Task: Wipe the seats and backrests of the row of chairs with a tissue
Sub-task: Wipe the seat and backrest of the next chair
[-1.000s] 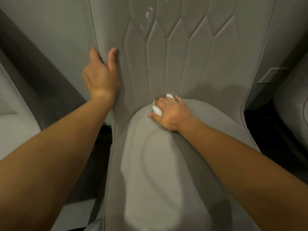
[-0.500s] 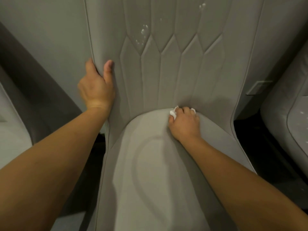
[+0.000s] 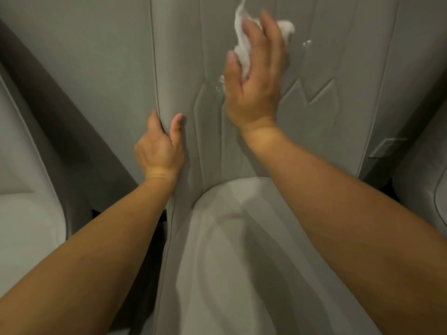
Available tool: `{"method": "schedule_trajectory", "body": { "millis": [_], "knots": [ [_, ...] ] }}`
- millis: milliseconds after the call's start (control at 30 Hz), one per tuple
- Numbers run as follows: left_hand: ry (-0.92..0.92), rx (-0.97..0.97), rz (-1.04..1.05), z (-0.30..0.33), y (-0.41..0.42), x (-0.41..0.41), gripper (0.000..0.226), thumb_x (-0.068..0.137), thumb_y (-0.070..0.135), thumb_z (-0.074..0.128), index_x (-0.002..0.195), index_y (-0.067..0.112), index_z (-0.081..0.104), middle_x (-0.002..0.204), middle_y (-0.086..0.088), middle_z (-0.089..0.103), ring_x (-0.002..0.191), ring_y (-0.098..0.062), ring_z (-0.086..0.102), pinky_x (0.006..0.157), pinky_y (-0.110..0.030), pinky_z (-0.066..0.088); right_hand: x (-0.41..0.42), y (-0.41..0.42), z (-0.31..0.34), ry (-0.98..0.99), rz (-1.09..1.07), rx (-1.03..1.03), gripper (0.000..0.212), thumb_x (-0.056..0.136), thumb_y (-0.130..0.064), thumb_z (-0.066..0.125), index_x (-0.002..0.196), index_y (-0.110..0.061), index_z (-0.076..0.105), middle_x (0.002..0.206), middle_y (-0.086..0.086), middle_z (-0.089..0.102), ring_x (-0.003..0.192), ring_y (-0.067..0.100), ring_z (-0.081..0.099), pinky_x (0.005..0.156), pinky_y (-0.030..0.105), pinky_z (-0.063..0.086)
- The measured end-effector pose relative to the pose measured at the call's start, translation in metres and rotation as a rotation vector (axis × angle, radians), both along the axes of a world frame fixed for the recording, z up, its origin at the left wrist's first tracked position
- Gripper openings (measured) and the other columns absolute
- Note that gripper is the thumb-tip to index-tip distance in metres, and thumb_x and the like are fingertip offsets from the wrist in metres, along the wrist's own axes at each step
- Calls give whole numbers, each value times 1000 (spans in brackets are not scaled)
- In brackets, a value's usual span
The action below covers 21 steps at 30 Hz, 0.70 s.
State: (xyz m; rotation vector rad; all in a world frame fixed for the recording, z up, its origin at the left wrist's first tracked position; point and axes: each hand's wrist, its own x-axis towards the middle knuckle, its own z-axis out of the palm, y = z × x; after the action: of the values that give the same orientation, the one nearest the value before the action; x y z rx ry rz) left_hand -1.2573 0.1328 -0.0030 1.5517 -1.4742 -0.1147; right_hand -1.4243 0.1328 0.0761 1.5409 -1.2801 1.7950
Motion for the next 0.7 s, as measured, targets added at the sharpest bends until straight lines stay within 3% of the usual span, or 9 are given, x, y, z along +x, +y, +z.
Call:
{"method": "schedule_trajectory", "body": {
  "millis": [133, 267, 333, 400, 467, 533, 700],
  "knots": [
    [-35, -13, 17, -2, 0, 1, 58, 100, 50, 37, 129, 1, 49, 94, -29, 65, 86, -50, 57, 66, -40, 26, 10, -37, 11, 360, -355, 341, 67, 97, -53, 37, 154, -18, 37, 162, 13, 31, 151, 34, 23, 120, 57, 11],
    [-62, 6, -14, 3, 1, 4, 51, 103, 41, 34, 132, 1, 48, 96, -29, 65, 87, -50, 56, 66, -39, 24, 4, -47, -5, 448, -411, 483, 74, 98, -60, 27, 160, -21, 17, 167, 10, 13, 154, 31, 8, 121, 58, 2],
    [-158, -1, -79, 9, 3, 11, 50, 103, 46, 33, 127, 5, 48, 95, -25, 65, 86, -48, 59, 65, -40, 31, -1, -48, -12, 488, -404, 500, 77, 98, -61, 27, 161, -19, 13, 168, 10, 11, 155, 31, 6, 121, 56, -3],
    [-157, 19, -127, 23, -2, 16, 52, 100, 54, 36, 129, 13, 46, 111, -16, 65, 99, -40, 61, 73, -43, 43, -2, -49, -18, 515, -418, 488, 78, 97, -61, 30, 160, -18, 14, 168, 10, 12, 154, 31, 8, 120, 53, -6],
    [76, 60, -112, 49, -19, 17, 64, 95, 62, 37, 143, 19, 39, 138, -7, 54, 121, -28, 54, 97, -42, 44, -1, -52, -20, 500, -425, 471, 78, 97, -60, 32, 160, -17, 16, 167, 10, 14, 154, 31, 10, 120, 53, -6],
    [277, 87, -85, 85, -42, 9, 73, 92, 68, 31, 145, 18, 38, 145, -8, 45, 130, -26, 46, 109, -40, 35, 0, -52, -20, 480, -426, 463, 78, 97, -59, 33, 160, -16, 17, 167, 10, 16, 154, 31, 11, 121, 52, -6],
    [-20, -109, -197, 151, -60, -23, 77, 91, 71, 34, 144, 15, 34, 144, -8, 42, 130, -26, 43, 106, -36, 34, -4, -51, -18, 489, -397, 457, 77, 97, -57, 36, 159, -15, 19, 166, 12, 17, 154, 31, 13, 121, 52, -5]
  ]
}}
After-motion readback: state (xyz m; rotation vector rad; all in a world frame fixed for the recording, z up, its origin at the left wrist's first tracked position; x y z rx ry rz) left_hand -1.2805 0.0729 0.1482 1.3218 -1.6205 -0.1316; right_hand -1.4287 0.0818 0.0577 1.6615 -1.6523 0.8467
